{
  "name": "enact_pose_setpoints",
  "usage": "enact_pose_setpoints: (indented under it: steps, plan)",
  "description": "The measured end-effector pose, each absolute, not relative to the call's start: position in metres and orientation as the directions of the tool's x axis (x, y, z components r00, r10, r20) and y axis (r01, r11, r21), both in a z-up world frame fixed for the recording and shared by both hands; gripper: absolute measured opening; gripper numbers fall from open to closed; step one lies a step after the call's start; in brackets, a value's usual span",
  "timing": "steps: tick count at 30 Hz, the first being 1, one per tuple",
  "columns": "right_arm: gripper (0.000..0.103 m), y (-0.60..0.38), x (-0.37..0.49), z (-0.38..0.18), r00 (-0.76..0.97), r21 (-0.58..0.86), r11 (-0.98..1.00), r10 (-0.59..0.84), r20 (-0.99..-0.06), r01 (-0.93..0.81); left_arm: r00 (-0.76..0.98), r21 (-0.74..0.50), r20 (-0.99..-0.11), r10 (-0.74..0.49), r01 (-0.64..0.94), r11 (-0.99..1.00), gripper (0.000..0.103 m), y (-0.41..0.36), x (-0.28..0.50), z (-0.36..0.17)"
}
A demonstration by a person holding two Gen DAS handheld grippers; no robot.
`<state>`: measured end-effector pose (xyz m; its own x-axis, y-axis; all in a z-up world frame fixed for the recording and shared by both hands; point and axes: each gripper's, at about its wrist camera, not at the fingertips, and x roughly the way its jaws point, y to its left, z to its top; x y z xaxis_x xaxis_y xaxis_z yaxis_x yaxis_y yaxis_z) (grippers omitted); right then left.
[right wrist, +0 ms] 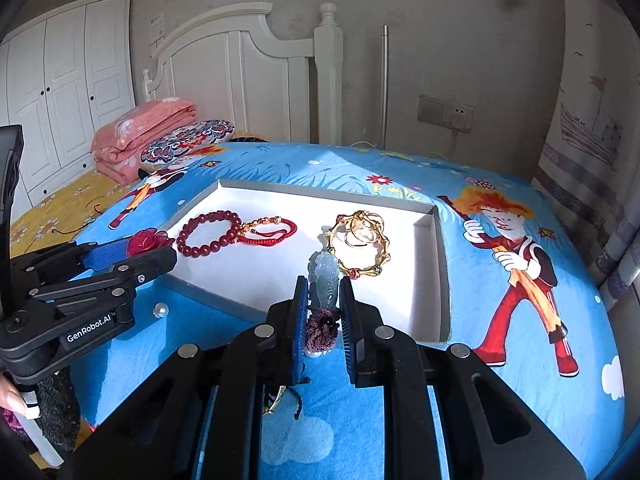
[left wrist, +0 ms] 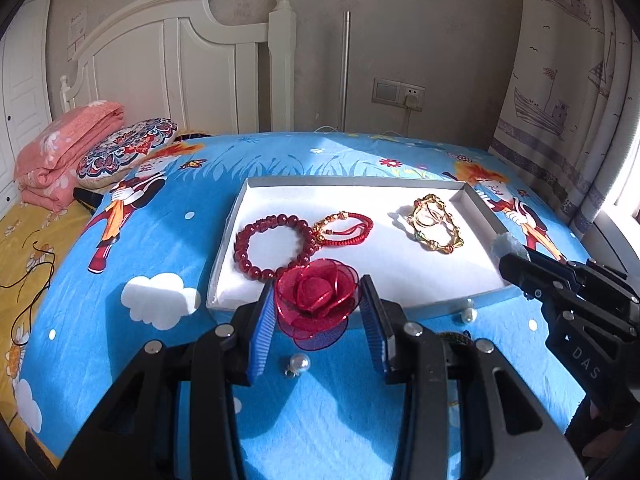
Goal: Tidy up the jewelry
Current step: 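Carry the rose with left tool while right tool carries jade pendant into tray, opening both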
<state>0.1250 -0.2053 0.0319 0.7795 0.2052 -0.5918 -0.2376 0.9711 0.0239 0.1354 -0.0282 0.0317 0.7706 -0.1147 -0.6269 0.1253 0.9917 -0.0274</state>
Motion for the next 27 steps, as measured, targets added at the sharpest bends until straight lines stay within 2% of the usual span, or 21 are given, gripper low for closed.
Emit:
enact_pose_setpoints:
  steps: [9, 27]
  plan:
    - [0.017, -0.208, 0.158, 0.032, 0.773, 0.03, 0.977, 0.185, -0.607, -0.21, 0.769, 0.021, -0.634, -0.08, 0.12, 0.993, 0.04, -0.048, 0.183, 0.036]
    - [0.017, -0.217, 0.191, 0.02, 0.752, 0.033, 0.984, 0.153, -0.641, -0.172, 0.735, 0.039, -0.676, -0.059, 0.115, 0.993, 0.04, -0.068, 0.224, 0.023]
